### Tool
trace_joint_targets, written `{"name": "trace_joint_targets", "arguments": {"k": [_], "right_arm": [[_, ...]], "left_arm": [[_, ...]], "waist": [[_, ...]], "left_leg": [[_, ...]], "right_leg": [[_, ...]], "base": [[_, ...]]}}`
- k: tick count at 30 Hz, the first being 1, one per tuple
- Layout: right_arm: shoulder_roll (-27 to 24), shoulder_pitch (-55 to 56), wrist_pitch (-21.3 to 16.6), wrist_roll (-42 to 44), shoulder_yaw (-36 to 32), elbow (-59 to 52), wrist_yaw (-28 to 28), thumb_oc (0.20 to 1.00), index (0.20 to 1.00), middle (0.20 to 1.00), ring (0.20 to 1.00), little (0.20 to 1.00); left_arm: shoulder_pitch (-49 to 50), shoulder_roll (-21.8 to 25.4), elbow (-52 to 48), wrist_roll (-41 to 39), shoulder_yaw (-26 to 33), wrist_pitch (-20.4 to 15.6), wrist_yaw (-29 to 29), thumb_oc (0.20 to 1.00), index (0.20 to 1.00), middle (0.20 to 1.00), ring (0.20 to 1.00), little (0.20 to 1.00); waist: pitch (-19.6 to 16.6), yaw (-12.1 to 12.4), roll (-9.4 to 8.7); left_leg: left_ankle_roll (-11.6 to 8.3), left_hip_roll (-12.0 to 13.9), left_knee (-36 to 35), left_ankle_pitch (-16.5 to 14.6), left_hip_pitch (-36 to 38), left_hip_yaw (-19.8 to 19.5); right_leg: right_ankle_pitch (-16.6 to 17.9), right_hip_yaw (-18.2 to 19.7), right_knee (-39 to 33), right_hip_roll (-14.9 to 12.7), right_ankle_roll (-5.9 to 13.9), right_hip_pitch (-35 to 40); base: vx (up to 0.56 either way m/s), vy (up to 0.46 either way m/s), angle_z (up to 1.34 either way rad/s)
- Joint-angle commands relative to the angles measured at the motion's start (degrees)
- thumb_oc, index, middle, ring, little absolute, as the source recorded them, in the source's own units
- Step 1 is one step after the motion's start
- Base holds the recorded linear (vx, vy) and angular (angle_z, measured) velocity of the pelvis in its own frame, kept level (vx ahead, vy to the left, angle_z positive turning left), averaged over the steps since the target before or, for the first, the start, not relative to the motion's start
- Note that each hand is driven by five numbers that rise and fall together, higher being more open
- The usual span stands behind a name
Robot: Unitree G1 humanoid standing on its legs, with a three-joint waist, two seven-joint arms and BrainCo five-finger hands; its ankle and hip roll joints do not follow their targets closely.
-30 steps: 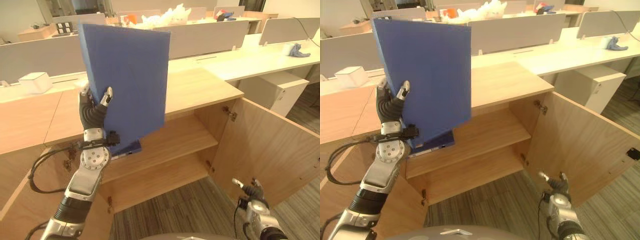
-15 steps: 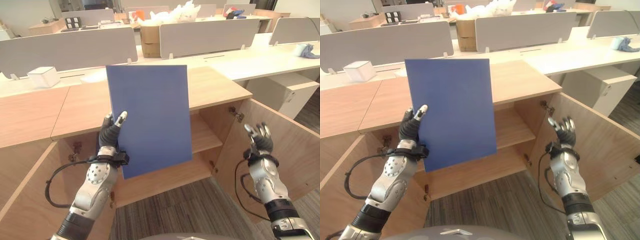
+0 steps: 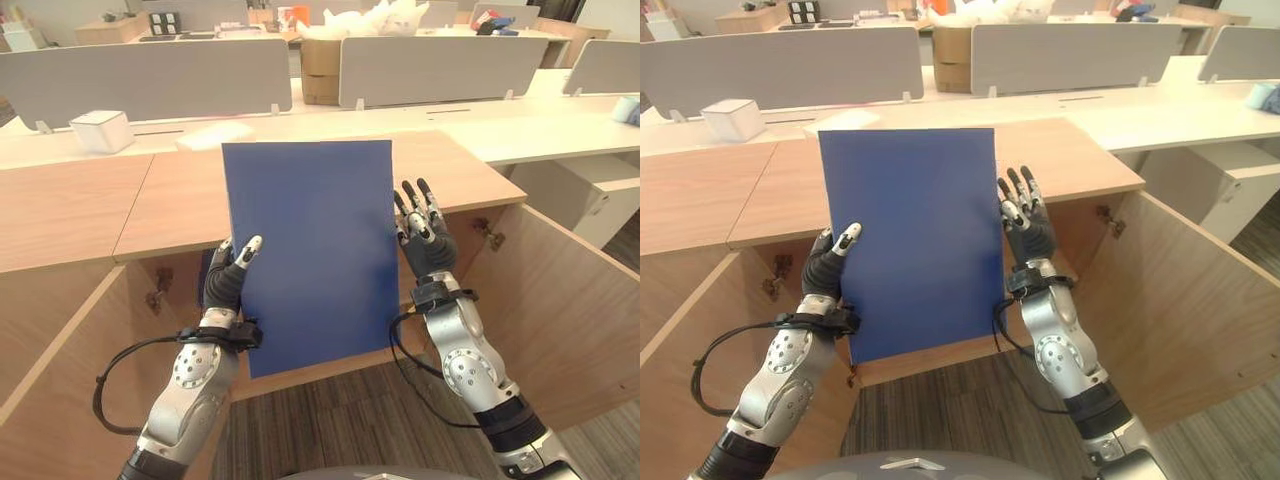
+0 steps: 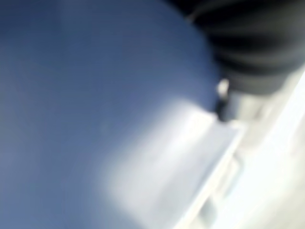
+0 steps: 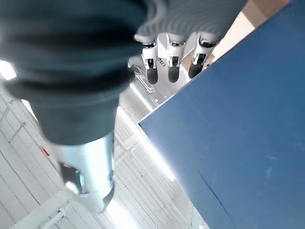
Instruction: Put the empty folder in the office cabinet
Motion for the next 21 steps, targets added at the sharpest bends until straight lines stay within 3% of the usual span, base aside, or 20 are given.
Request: {"name": "trace_joint_targets", "arguments": {"k": [1, 21], "right_arm": [[0.47, -0.89, 0.38, -3.92, 0.70, -1.65, 2.77, 1.000, 1.000, 1.000, 1.000, 1.000], [-0.08, 2.51, 5.85, -5.41, 5.15, 4.34, 2.07, 1.000, 1.000, 1.000, 1.000, 1.000]], "left_arm": [[-2.48, 0.45, -4.67, -1.74, 3.02, -5.20, -0.36, 0.200, 0.200, 0.200, 0.200, 0.200], [-4.44, 0.58, -5.85, -3.12, 2.20, -5.28, -0.42, 0.200, 0.200, 0.200, 0.200, 0.200]], "waist": [[-1.57, 0.69, -1.80], [-0.76, 1.54, -2.98]], "left_leg": [[-1.75, 2.39, 0.15, -6.79, 2.30, 0.01], [-1.78, 2.07, 0.15, -6.51, 0.62, -0.55]], "right_leg": [[-0.19, -3.94, 0.14, -2.81, 2.97, -1.39], [0.25, -4.82, 0.07, -3.42, 3.56, -2.64]], "base": [[0.00, 0.000, 0.00], [0.00, 0.004, 0.02]]}}
